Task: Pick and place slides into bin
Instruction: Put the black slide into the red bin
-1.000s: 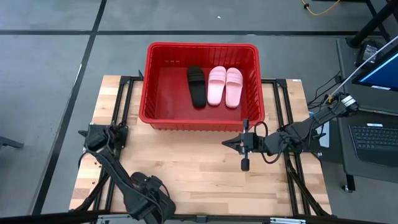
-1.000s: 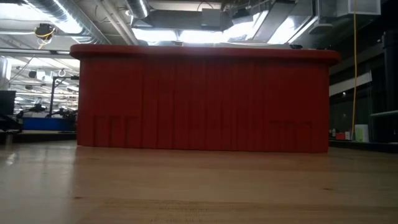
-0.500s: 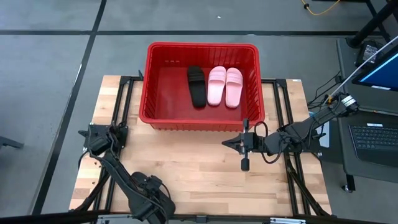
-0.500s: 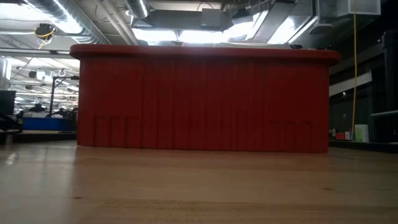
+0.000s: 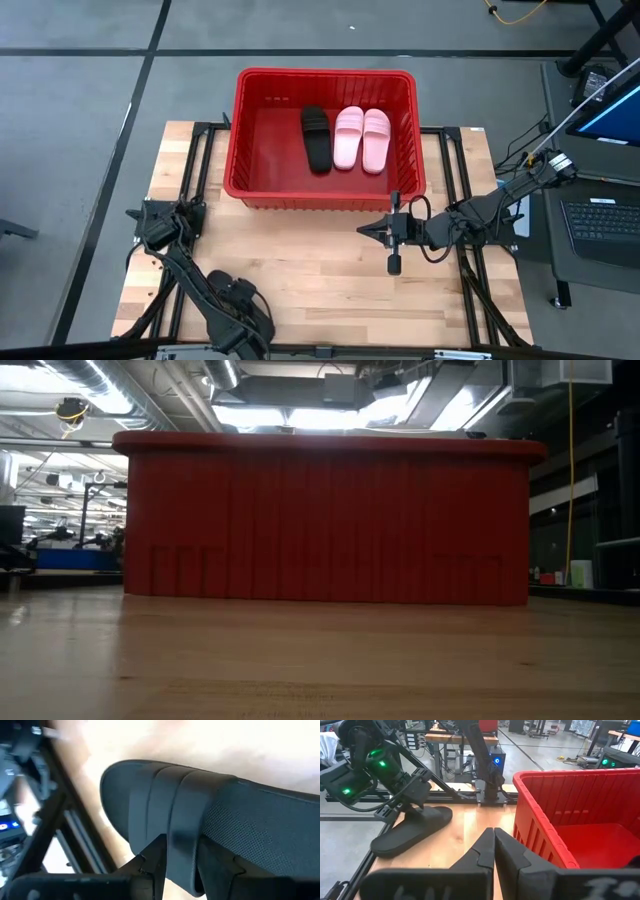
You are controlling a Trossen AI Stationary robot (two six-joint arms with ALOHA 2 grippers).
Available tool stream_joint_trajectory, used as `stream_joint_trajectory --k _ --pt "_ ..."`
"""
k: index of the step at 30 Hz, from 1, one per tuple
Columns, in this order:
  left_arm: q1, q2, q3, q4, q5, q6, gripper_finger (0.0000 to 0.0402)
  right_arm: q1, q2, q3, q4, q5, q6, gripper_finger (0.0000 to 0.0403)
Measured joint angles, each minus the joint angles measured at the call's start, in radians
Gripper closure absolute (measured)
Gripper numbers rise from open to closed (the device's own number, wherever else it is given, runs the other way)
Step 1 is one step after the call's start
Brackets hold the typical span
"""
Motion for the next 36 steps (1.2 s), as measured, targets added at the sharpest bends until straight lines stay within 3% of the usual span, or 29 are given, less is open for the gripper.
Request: stream_joint_trajectory --k 14,29,36 --pt "-0.002 0.003 0.0 -0.002 -0.005 -0.012 0.0348 0.0 0.0 0.0 0.0 0.0 -0.003 0.0389" --pt "-0.006 0.003 0.0 0.005 -0.009 -0.024 0.0266 0.0 0.0 0.0 -0.004 0.0 -0.003 0.0389" --pt "-0.008 0.003 -0.006 0.001 -0.009 -0.053 0.0256 0.0 0.0 0.0 -0.044 0.0 0.005 0.0389"
